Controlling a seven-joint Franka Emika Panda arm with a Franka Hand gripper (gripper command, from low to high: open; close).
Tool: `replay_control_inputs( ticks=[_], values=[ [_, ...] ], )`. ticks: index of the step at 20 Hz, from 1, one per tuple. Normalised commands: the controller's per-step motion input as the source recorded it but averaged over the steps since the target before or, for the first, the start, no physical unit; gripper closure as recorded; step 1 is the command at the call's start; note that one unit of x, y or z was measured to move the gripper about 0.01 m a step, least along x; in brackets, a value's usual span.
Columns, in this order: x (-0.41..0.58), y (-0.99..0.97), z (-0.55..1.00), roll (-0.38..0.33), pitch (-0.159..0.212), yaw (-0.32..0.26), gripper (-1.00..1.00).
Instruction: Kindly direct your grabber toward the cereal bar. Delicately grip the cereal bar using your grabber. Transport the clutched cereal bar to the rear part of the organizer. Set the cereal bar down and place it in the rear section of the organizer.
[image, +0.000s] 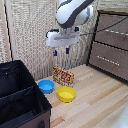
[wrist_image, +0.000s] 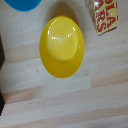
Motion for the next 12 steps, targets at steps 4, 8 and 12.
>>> replay_control_inputs(
  ticks=[4,8,12],
  values=[
    [0.214,-0.49,-0.25,0.049,0.006,-0.014,-1.00],
    [0.216,-0.46,-0.26,0.046,0.000,0.000,-1.00],
    [0.219,-0.52,-0.24,0.058,0.000,0.009,-1.00]
  ],
)
